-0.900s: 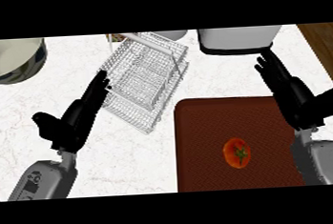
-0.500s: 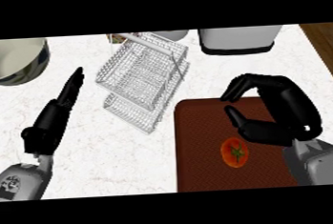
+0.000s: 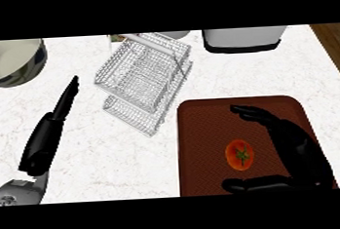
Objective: Pick the tomato from the tray and place it in the tiered basket
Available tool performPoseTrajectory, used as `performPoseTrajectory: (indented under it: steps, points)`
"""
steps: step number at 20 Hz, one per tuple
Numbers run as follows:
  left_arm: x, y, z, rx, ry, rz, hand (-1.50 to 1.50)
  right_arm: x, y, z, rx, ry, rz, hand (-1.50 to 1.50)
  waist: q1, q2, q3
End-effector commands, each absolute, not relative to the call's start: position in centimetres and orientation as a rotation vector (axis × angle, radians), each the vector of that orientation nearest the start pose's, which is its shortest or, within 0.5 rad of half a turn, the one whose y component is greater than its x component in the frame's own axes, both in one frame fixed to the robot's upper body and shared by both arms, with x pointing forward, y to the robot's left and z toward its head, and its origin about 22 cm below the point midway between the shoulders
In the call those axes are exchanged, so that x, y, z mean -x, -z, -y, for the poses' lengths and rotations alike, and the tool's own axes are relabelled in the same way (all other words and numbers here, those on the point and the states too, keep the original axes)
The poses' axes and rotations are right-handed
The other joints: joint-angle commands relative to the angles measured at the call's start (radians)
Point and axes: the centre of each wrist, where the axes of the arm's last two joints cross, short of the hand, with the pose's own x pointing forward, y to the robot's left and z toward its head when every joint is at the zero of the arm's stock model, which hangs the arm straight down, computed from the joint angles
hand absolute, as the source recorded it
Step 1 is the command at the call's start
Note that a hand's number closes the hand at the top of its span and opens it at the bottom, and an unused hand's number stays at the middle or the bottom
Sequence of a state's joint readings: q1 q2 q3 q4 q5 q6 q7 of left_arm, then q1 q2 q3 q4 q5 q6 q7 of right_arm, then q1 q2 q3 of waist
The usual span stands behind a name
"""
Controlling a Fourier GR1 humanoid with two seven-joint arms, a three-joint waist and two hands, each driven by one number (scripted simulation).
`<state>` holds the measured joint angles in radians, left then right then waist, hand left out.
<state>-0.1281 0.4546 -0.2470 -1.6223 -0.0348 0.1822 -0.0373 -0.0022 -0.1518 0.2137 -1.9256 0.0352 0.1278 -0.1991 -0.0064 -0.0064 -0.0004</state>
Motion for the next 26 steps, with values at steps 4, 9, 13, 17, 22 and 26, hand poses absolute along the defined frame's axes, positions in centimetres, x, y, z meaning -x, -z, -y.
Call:
performPoseTrajectory:
  steps: [4, 9, 13, 17, 22, 26]
  points:
    - [-25.1, -4.8, -26.6, -0.338, 0.483, 1.724, 0.00, -19.0, -12.1, 25.2, 0.208, -0.954, 1.771, -1.50, -0.034, -0.012, -0.006]
    - [-24.5, -4.2, -27.1, -0.345, 0.469, 1.713, 0.00, -15.9, -15.2, 25.0, 0.501, -1.170, 1.576, -1.50, -0.033, -0.010, -0.005]
    - [-25.6, -6.5, -27.3, -0.317, 0.477, 1.738, 0.00, -13.2, -17.4, 24.0, 0.665, -1.192, 1.457, -1.50, -0.019, -0.003, -0.002]
    - [-26.6, -6.1, -26.5, -0.324, 0.490, 1.753, 0.00, -12.1, -18.3, 21.1, 0.709, -1.143, 1.424, -1.50, -0.003, 0.003, -0.003]
    - [-25.4, -5.7, -27.3, -0.340, 0.489, 1.737, 0.00, -11.1, -16.9, 19.3, 0.695, -1.122, 1.386, -1.50, -0.007, -0.004, -0.002]
    - [-25.5, -6.0, -25.9, -0.328, 0.483, 1.744, 0.00, -13.4, -14.7, 17.0, 0.786, -1.163, 1.302, -1.50, 0.005, -0.003, -0.002]
